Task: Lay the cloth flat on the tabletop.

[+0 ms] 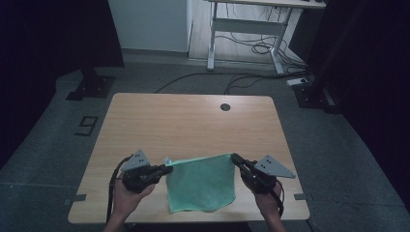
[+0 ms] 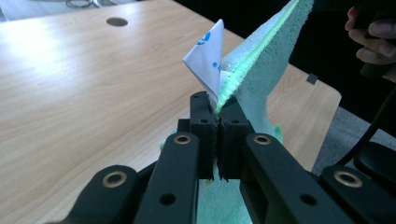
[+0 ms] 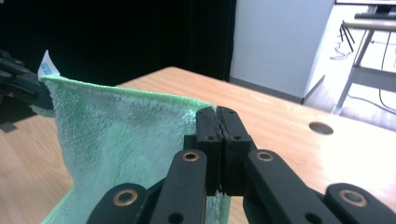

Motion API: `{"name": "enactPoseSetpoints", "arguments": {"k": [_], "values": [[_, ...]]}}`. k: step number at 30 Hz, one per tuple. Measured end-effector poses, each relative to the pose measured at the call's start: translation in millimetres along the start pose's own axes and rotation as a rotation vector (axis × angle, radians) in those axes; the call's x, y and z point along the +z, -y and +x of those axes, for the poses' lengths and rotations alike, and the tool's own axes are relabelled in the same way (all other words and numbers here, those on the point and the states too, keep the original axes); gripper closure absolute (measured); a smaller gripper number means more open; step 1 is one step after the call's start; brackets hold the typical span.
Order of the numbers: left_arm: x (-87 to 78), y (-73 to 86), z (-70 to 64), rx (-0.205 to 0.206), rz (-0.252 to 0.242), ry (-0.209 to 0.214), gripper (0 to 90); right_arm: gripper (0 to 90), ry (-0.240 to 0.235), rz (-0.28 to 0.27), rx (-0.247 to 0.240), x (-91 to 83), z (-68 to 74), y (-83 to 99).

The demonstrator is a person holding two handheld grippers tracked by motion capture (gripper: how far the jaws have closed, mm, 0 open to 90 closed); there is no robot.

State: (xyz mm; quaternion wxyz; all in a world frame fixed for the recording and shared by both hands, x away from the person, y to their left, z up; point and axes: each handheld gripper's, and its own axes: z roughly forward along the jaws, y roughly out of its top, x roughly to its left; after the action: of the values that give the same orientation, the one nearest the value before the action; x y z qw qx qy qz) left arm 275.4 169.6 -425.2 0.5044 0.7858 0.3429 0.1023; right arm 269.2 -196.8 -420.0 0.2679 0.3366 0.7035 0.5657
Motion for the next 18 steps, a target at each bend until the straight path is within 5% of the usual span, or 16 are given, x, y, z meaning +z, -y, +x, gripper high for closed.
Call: {"name": "enactPoseSetpoints", "arguments": {"k": [8, 18], "values": [[10.3, -4.3, 14.0, -0.011, 0.021, -0.023, 85.5, 88.4, 0.014, 0.031, 0.008, 13.9, -10.3, 3.7], [54.2, -10.8, 46.1, -0.019, 0.135, -0.063, 85.6, 88.4, 0.041, 0.113, 0.038, 50.0, -39.1, 20.3]]}}
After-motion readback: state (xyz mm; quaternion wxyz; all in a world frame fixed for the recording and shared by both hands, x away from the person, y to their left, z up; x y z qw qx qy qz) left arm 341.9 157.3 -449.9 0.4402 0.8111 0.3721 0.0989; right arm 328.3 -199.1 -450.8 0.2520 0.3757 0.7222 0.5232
